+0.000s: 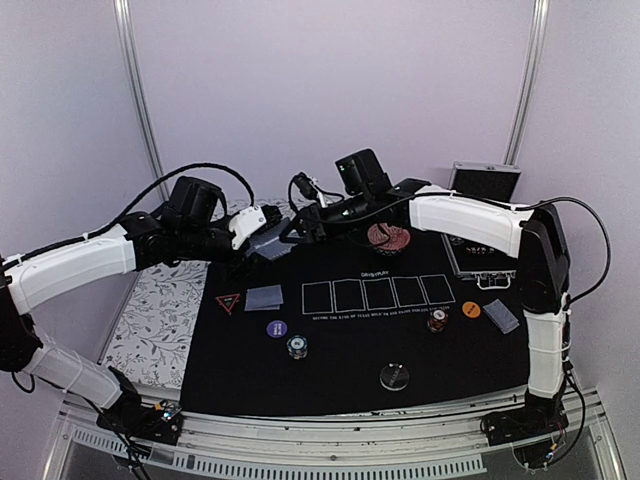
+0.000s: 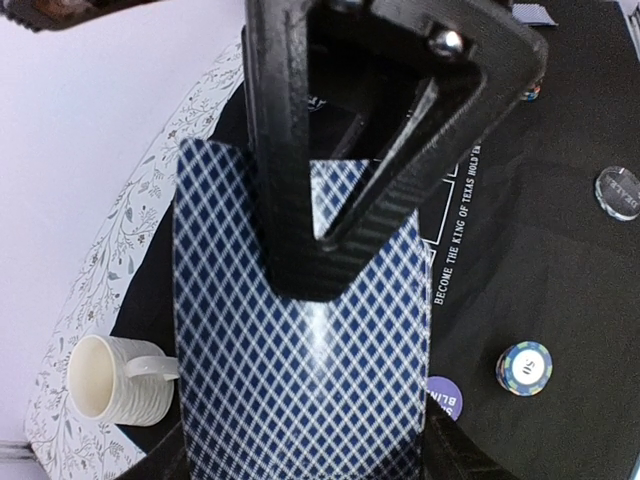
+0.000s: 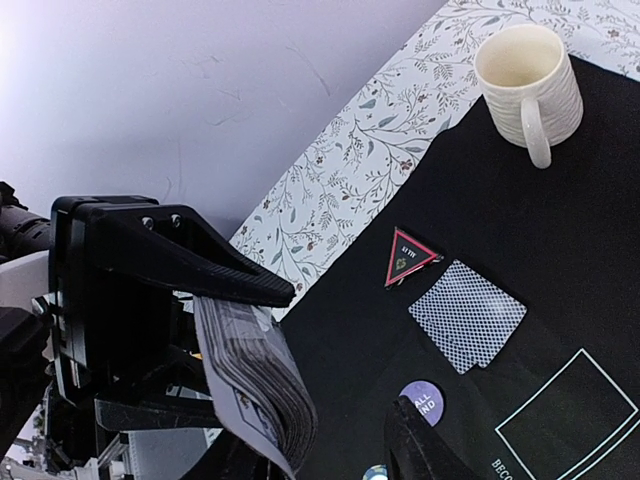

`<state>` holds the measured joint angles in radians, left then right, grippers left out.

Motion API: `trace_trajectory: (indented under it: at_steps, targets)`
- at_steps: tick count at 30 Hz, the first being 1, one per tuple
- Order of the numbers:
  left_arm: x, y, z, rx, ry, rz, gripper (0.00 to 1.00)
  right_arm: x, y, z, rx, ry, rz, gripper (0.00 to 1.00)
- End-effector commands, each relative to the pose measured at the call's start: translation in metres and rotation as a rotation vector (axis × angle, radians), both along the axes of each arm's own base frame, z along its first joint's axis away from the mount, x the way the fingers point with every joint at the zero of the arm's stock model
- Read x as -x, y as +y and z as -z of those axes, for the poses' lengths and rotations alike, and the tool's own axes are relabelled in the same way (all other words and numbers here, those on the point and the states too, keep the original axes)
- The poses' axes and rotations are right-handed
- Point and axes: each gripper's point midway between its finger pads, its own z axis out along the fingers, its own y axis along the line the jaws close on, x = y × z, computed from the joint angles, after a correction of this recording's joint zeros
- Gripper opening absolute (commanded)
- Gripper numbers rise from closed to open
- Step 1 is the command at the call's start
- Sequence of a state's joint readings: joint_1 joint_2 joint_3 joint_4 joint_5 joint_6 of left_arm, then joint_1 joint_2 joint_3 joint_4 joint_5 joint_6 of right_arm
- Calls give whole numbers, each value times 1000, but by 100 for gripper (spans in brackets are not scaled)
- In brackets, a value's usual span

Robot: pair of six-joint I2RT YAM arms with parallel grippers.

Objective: Distribute texas hold em gaming equipment
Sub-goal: Pick up the poker card from the face-down deck piles, then flop the poker card in the community card area.

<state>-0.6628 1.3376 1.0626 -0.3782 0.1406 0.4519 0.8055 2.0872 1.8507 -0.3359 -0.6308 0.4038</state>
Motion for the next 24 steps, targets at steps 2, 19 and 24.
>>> trace_trajectory:
  at_steps: [2, 19, 24]
  targets:
    - [-6, -3, -10, 27, -29, -5, 57, -4, -14, -10, 11, -18, 29, 38]
    - [-7, -1, -8, 19, -30, -14, 57, -1, -33, -35, 50, -78, 74, 4]
    - [-9, 0, -8, 15, -34, -24, 57, -5, -52, -50, 94, -138, 120, 2]
